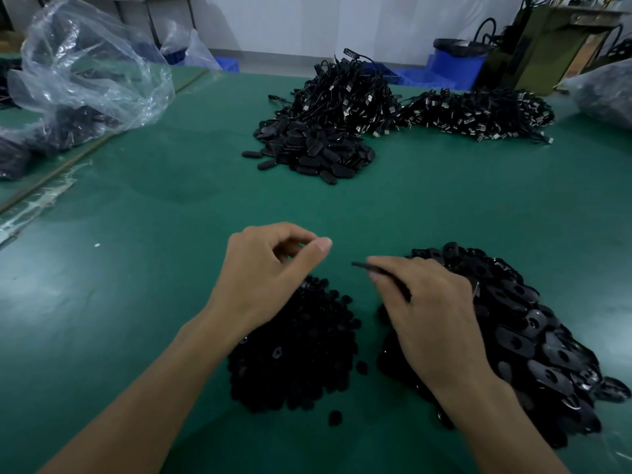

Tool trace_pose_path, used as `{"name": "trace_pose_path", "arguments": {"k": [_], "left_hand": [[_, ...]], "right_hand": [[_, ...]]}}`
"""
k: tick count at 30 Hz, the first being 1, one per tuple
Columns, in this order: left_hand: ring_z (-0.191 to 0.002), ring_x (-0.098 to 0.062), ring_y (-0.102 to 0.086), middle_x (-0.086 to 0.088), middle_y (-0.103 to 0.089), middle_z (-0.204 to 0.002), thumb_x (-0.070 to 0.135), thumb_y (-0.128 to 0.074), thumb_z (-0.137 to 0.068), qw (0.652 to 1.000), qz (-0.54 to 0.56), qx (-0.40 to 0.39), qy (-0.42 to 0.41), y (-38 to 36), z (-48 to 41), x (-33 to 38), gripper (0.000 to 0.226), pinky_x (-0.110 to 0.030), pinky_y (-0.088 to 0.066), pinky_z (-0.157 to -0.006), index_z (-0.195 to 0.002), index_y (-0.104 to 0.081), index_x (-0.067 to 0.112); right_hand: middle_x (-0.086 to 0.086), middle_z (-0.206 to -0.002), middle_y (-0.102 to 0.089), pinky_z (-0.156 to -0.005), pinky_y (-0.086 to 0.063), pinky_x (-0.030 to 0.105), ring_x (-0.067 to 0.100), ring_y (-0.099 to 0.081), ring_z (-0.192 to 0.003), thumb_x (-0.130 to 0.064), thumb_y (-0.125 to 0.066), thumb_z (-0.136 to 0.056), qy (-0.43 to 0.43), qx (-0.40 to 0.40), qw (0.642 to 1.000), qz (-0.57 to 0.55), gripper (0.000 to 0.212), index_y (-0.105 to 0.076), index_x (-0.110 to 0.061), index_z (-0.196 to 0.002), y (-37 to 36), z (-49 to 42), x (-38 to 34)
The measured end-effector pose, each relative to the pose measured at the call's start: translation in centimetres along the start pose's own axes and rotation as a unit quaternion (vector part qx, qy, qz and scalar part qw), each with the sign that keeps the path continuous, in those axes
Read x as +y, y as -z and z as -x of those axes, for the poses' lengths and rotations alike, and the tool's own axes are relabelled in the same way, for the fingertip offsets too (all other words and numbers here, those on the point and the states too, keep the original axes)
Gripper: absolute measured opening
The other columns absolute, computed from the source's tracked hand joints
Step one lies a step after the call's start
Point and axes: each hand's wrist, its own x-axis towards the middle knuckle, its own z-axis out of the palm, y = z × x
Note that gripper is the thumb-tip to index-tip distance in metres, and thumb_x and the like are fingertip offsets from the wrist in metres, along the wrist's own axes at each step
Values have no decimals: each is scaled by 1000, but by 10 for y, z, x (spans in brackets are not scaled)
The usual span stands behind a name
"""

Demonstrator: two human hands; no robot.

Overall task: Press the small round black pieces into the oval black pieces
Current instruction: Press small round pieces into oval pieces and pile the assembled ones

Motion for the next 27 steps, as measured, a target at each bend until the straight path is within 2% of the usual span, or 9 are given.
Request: {"name": "trace_pose_path", "arguments": {"k": [3,5,7,9,12,14,18,23,27], "left_hand": [[-57,5,-60,18,-71,-65,58,-66,-83,998,21,-53,7,2,13,6,29,-8,-42,-57,-70,-74,33],[-57,2,-61,14,-73,-67,49,-72,-87,996,42,-81,26,2,18,7,24,-14,-46,-57,-72,-76,30],[-56,2,-61,8,-75,-69,37,-77,-85,985,123,-95,68,2,18,8,15,-12,-46,-57,-76,-79,25],[-54,2,-58,2,-75,-69,40,-75,-74,968,199,-106,106,5,18,10,20,-9,-44,-54,-77,-79,20],[-55,-2,-57,0,-75,-70,43,-76,-67,955,233,-128,129,8,18,11,21,-12,-46,-54,-78,-80,27],[-53,-4,-56,2,-72,-66,31,-79,-73,950,248,-125,144,8,16,11,4,-14,-47,-53,-74,-80,28],[-52,-6,-54,0,-66,-60,4,-74,-84,949,250,-101,165,7,14,7,26,-16,-46,-52,-68,-78,25],[-53,-8,-57,-5,-66,-62,3,-73,-85,943,270,-85,173,8,14,6,27,-17,-49,-53,-69,-79,24],[-55,-9,-62,-5,-69,-64,10,-76,-83,941,284,-86,163,6,15,8,17,-18,-53,-53,-71,-80,22]], "right_hand": [[-3,-86,-71,-75,-49,22,13,-61,-77,-18,-72,-90,79,38,994,-59,22,-77,-8,-109,-9,3,-7],[-3,-88,-72,-75,-49,20,13,-61,-78,-14,-75,-89,101,62,990,-76,21,-77,-7,-110,-12,6,-8],[-2,-90,-73,-75,-50,21,14,-62,-79,-11,-74,-88,105,77,987,-90,24,-76,-6,-111,-14,7,-7],[-1,-91,-74,-76,-51,21,15,-63,-79,-8,-73,-87,110,81,985,-108,26,-75,-5,-113,-14,8,-6],[-1,-94,-74,-78,-51,21,15,-63,-82,-5,-72,-87,125,80,981,-129,27,-75,-5,-114,-15,7,-7],[-2,-95,-73,-80,-51,19,15,-63,-83,-4,-71,-86,123,75,980,-135,30,-74,-5,-116,-15,7,-9],[-4,-97,-72,-83,-49,14,9,-60,-86,-5,-77,-84,113,39,984,-135,36,-72,-6,-120,-18,9,-12],[-17,-92,-72,-79,-48,9,0,-66,-85,-23,-77,-85,17,2,970,-241,31,-74,-18,-116,-16,11,-20],[-15,-89,-75,-76,-56,20,8,-71,-85,-14,-75,-89,-102,-39,915,-387,25,-73,-34,-103,-14,10,-26]]}}
